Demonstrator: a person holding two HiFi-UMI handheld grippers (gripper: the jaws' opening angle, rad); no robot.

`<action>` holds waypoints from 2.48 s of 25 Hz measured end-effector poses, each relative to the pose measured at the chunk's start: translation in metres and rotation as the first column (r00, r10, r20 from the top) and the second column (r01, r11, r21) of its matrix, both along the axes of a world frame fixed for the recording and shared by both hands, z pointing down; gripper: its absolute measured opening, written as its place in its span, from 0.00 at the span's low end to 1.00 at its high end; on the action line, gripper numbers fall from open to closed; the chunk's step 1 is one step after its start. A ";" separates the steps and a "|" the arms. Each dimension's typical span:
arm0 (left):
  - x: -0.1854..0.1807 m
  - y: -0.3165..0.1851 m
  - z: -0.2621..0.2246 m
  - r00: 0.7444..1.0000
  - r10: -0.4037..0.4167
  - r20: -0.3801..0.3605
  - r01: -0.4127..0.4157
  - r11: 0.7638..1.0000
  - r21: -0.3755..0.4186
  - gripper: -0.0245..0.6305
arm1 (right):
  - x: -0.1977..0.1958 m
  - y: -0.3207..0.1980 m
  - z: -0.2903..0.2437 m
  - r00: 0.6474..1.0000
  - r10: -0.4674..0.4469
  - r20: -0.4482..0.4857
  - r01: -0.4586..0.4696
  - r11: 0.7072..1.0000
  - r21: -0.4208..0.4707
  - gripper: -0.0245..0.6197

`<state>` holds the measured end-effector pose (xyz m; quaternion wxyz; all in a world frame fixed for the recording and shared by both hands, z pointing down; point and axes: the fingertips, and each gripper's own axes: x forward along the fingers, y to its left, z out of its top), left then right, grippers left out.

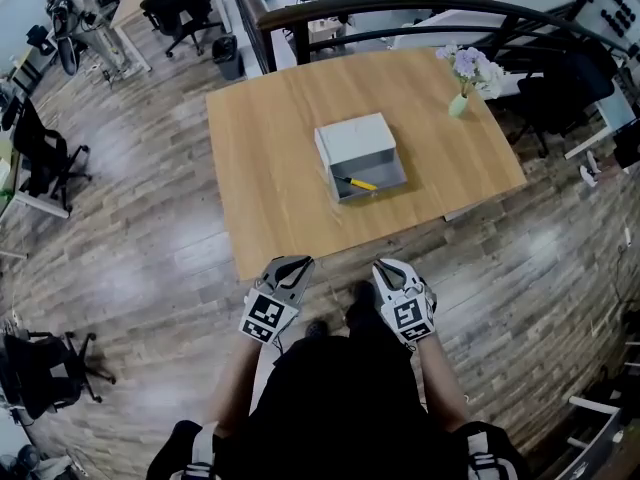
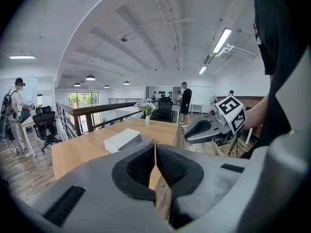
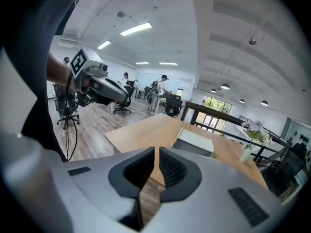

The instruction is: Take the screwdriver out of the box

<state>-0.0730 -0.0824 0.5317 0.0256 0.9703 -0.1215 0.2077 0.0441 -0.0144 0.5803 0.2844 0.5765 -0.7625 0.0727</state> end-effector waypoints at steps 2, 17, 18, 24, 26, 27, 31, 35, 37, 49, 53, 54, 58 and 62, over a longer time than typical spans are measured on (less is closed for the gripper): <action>0.012 -0.005 -0.001 1.000 -0.014 -0.002 0.014 1.000 0.002 0.08 | 0.013 -0.008 0.000 1.000 -0.016 -0.002 0.015 1.000 -0.003 0.11; 0.077 -0.033 -0.007 0.983 -0.185 -0.002 0.185 0.983 0.013 0.08 | 0.089 -0.065 -0.003 0.980 -0.199 -0.012 0.199 0.980 0.002 0.11; 0.081 -0.033 -0.006 0.981 -0.195 0.001 0.195 0.981 0.015 0.08 | 0.093 -0.067 -0.002 0.978 -0.209 -0.009 0.209 0.978 0.003 0.11; 0.103 -0.035 -0.011 0.971 -0.239 0.013 0.239 0.971 0.031 0.08 | 0.115 -0.074 0.001 0.967 -0.254 0.007 0.254 0.967 0.005 0.11; 0.112 -0.034 -0.011 0.969 -0.248 0.018 0.247 0.968 0.038 0.08 | 0.126 -0.074 0.006 0.966 -0.259 0.017 0.259 0.966 0.002 0.11; 0.117 -0.033 -0.011 0.968 -0.252 0.022 0.251 0.967 0.041 0.08 | 0.131 -0.074 0.008 0.965 -0.260 0.024 0.260 0.966 0.001 0.11; 0.134 -0.029 -0.009 0.962 -0.269 0.037 0.267 0.962 0.046 0.08 | 0.150 -0.075 0.012 0.961 -0.273 0.036 0.273 0.962 0.003 0.11; 0.141 -0.021 -0.010 0.959 -0.278 0.055 0.275 0.960 0.056 0.08 | 0.161 -0.073 0.023 0.961 -0.271 0.063 0.271 0.963 -0.003 0.11; 0.142 -0.018 -0.008 0.956 -0.285 0.067 0.282 0.958 0.052 0.08 | 0.165 -0.072 0.027 0.961 -0.270 0.068 0.271 0.963 -0.004 0.11; 0.162 -0.021 -0.009 0.963 -0.264 0.051 0.261 0.964 0.050 0.08 | 0.190 -0.060 0.038 0.971 -0.225 0.078 0.228 0.973 -0.034 0.11; 0.157 -0.029 -0.003 0.963 -0.264 0.049 0.262 0.964 0.041 0.08 | 0.183 -0.069 0.040 0.971 -0.225 0.079 0.228 0.973 -0.035 0.11; 0.157 -0.033 -0.004 0.963 -0.265 0.045 0.263 0.964 0.041 0.08 | 0.180 -0.072 0.040 0.970 -0.228 0.079 0.231 0.972 -0.034 0.11; 0.156 -0.044 0.000 0.964 -0.262 0.045 0.261 0.965 0.022 0.08 | 0.173 -0.080 0.043 0.968 -0.239 0.074 0.244 0.968 -0.066 0.11; 0.153 -0.063 -0.004 0.963 -0.269 0.031 0.269 0.963 0.013 0.08 | 0.165 -0.096 0.048 0.961 -0.267 0.071 0.274 0.956 -0.104 0.11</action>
